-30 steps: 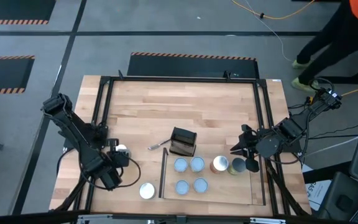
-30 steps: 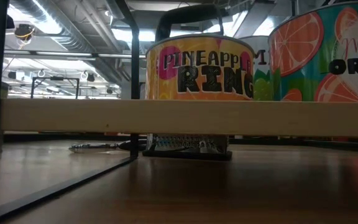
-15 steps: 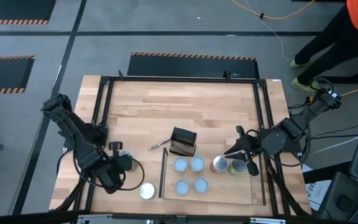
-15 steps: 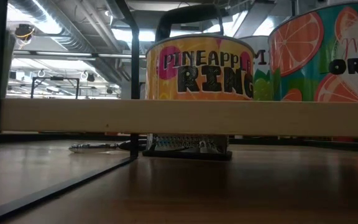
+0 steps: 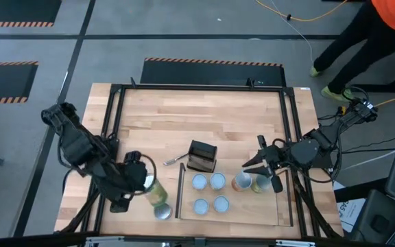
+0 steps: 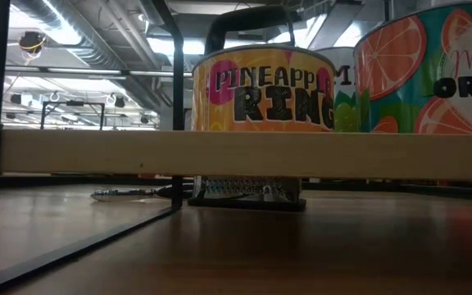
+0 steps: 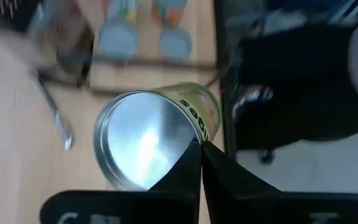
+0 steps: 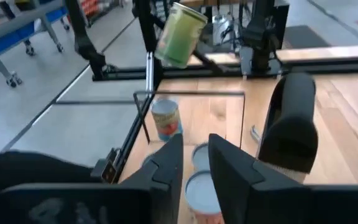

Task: Pick and place cans onto a shelf
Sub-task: Put the canned oranges on the shelf

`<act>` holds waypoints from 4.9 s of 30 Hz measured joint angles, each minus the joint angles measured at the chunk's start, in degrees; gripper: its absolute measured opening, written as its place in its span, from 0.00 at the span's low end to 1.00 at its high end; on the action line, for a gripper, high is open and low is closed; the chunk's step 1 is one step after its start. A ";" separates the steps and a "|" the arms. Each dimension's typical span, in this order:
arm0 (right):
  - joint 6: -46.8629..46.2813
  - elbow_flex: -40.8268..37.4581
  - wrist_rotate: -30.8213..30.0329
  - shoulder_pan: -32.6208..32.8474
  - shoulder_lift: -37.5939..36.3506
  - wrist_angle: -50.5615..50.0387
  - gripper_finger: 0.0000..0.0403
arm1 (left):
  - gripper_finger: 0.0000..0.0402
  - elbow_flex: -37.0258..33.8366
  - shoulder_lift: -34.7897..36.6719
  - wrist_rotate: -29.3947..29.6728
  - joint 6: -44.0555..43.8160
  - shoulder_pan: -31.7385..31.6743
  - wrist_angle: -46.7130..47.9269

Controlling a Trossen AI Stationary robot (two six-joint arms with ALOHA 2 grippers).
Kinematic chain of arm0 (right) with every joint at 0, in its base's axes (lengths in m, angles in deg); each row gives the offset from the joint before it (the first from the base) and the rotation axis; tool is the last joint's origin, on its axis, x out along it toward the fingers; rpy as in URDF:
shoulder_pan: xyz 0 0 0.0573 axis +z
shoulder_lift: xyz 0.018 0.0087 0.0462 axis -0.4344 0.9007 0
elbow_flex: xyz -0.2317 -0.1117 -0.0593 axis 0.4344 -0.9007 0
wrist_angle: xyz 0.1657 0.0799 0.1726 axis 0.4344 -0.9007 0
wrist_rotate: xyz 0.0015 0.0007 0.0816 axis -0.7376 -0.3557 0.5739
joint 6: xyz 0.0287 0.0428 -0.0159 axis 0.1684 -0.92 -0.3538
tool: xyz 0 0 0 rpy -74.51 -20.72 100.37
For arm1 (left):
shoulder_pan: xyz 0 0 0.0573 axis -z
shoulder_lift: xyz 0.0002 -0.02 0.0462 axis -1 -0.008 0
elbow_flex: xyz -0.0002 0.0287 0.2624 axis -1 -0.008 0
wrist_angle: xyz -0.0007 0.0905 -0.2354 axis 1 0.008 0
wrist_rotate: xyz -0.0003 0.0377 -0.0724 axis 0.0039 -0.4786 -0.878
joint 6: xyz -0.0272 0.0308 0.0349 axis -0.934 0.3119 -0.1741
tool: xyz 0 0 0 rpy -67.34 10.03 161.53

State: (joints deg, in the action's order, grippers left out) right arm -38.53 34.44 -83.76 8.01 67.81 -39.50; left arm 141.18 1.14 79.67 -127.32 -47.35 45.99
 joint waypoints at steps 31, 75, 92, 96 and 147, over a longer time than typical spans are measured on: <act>9.20 0.00 33.16 -15.63 20.45 30.49 0.27 | 0.00 1.28 -19.99 -30.87 28.68 -23.46 -32.87; 9.24 0.07 46.53 -15.44 27.66 30.75 0.27 | 0.00 1.28 -22.97 -39.39 28.68 -27.08 -35.88; 14.80 -0.02 48.11 -15.38 27.64 26.68 0.27 | 0.00 1.28 -22.89 -39.24 30.80 -27.08 -35.77; 13.96 -0.02 50.32 -15.18 27.34 24.38 0.27 | 0.00 1.28 -22.88 -39.18 30.82 -26.70 -35.83; 1.28 -2.87 30.94 -10.18 -7.45 -15.68 0.13 | 0.00 1.28 -34.33 -11.49 34.99 -20.84 -62.70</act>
State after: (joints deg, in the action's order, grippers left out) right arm -37.25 31.57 -52.82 -2.17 60.35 -55.18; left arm 142.46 -33.19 68.17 -92.34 -68.19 -16.71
